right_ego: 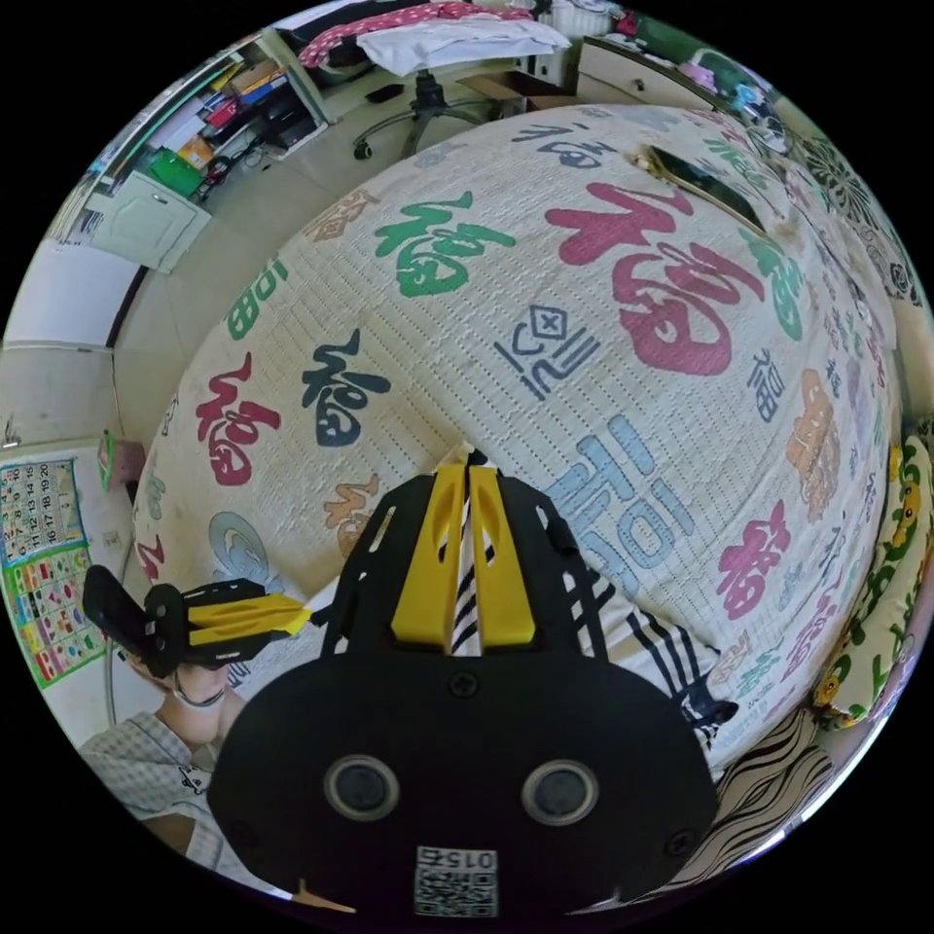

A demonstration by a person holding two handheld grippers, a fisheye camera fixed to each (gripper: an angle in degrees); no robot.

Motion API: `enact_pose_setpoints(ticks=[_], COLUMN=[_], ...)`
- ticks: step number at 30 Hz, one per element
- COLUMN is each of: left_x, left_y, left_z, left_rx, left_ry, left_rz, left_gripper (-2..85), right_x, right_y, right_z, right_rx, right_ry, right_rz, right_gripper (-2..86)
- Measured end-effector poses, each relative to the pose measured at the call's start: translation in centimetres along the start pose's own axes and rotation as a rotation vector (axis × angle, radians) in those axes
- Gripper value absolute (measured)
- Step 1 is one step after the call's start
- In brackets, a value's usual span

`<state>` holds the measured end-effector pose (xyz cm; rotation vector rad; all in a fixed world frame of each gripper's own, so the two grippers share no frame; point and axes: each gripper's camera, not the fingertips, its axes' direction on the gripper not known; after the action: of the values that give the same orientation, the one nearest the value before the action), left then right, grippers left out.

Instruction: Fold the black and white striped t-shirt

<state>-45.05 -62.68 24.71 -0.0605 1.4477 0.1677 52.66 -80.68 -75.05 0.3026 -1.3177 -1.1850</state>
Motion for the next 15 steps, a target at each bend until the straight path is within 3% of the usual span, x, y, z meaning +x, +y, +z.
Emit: enact_pose_setpoints(ticks=[6, 12, 15], left_x=[-0.7, -1.9, -3.0], left_y=[0.9, 2.0, 2.9], left_z=[0.7, 2.1, 2.7], left_rx=[-0.059, -0.089, -0.081], left_ry=[-0.038, -0.043, -0.006], left_rz=[0.036, 0.056, 0.044], left_gripper=[-0.6, 0.6, 2.6], right_x=[-2.7, -1.1, 0.7], right_y=[1.0, 6.5, 13.9], right_z=[1.9, -1.0, -2.6], right_rx=[-0.012, 0.06, 0.125], right_ry=[0.126, -0.063, -0.161], right_rz=[-0.081, -0.094, -0.077], right_gripper=[-0.4, 3.3, 3.7])
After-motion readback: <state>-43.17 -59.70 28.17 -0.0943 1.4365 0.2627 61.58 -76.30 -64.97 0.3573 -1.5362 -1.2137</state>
